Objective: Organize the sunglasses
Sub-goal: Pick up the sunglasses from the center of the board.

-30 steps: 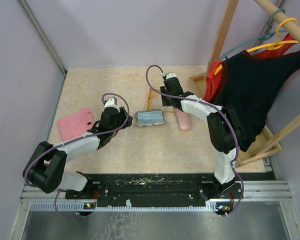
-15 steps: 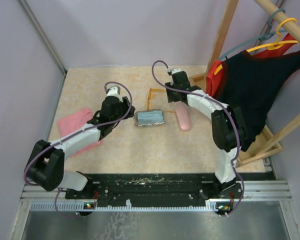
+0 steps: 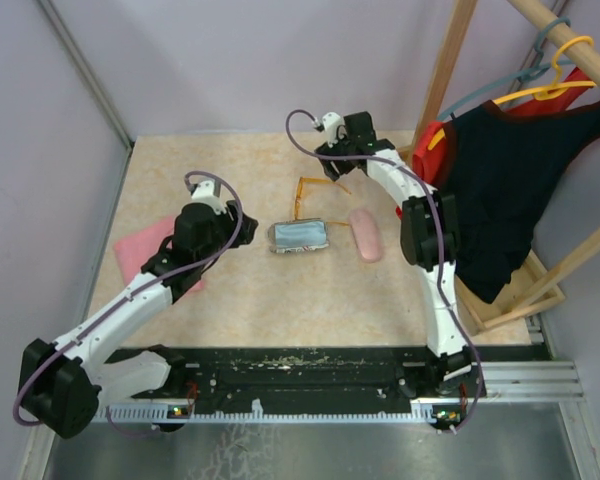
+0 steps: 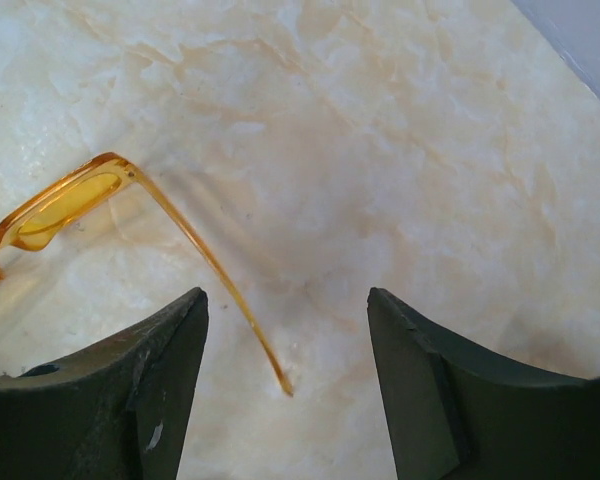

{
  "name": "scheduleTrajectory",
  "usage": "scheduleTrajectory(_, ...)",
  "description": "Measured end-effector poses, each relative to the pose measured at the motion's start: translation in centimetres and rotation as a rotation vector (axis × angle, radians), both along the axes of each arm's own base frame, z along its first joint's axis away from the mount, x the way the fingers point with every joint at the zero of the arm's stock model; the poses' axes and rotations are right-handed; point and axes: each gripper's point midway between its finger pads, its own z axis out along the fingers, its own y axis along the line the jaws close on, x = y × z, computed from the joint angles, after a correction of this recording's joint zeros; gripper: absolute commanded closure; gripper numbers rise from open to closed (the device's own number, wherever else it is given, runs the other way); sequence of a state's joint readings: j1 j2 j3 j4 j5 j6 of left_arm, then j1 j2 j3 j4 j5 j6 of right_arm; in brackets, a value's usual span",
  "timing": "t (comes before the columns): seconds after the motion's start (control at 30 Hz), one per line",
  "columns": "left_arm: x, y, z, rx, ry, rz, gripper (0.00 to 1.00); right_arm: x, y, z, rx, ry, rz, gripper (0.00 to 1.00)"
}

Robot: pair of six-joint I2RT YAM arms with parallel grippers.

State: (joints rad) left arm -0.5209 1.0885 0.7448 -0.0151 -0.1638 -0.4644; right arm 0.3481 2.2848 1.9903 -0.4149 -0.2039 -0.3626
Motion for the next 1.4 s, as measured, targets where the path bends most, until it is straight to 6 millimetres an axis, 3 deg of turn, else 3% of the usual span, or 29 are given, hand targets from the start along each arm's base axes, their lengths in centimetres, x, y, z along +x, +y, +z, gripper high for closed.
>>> scheduleTrajectory(0.13,-0.7,0.5,-1.0,0.03,0.027,-0.004,0.42,0.9,1.1,-2.0,-0.012,0.033,0.095,0.36)
scheduleTrajectory(0.3,-1.1,0.7,-1.9,0.047,0.05,-0.006,0.42,-0.2,2.0,-4.5,-0.011,0.104,0.178,0.4)
scheduleTrajectory(0.43,-1.1,0.7,-2.0,0.049,0.054,-0.006,0.42,-0.4,2.4,-5.4,-0.005,0.128,0.209,0.46)
scheduleTrajectory(1.2,-1.1,0.7,-2.3,0.057,0.063,-0.007,0.42,-0.2,2.8,-6.0,0.002,0.119,0.237,0.8)
scheduleTrajectory(1.4,-1.1,0.8,-2.4,0.06,0.067,-0.007,0.42,-0.1,2.6,-6.9,0.0,0.12,0.218,0.87)
